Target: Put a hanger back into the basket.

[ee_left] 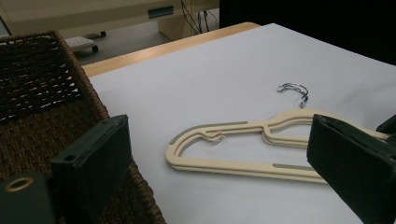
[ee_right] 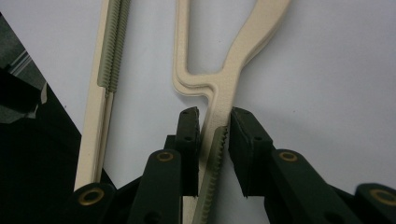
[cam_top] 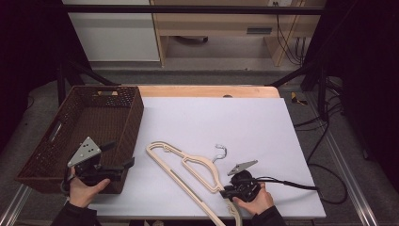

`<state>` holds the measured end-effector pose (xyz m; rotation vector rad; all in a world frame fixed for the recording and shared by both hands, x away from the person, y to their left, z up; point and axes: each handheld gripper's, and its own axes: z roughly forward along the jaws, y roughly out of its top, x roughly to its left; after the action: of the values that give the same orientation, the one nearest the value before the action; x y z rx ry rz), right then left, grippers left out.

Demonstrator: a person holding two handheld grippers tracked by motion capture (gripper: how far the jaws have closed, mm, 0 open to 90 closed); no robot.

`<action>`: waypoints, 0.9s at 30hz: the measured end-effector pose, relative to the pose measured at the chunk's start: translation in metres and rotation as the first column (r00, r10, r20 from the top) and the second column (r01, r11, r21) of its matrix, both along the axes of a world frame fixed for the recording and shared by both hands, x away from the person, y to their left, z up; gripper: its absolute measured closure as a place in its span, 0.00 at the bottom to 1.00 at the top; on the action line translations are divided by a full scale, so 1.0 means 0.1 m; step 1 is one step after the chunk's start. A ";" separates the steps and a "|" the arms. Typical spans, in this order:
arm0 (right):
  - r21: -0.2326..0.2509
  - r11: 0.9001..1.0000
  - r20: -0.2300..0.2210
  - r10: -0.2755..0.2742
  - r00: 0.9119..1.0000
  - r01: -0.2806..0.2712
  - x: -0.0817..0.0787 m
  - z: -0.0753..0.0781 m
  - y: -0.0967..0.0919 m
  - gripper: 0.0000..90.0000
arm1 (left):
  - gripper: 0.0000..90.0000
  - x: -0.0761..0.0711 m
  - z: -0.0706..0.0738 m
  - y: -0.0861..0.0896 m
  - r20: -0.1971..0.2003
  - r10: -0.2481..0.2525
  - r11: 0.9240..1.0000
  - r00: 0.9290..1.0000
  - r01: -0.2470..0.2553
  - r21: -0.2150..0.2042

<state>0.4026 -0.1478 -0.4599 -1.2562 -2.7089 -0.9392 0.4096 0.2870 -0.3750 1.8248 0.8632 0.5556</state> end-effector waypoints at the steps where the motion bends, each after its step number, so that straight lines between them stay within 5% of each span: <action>1: -0.002 1.000 -0.010 -0.015 1.000 0.015 0.00 0.00 0.00 0.82 | 0.07 0.00 0.00 0.00 0.001 0.000 1.000 1.000 0.000 -0.001; 26: 0.031 0.997 -0.038 -0.075 0.996 0.076 0.02 0.08 -0.04 0.86 | 0.08 -0.01 0.00 -0.02 0.001 -0.003 1.000 1.000 0.003 0.005; 27: 0.015 0.993 -0.032 -0.117 0.993 0.117 0.01 0.08 -0.04 0.88 | 0.08 -0.01 0.00 -0.02 0.000 -0.003 1.000 1.000 0.003 0.004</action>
<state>0.4037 -0.1513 -0.4514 -1.4276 -2.6237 -0.9423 0.4090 0.2847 -0.3754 1.8294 0.8596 0.5557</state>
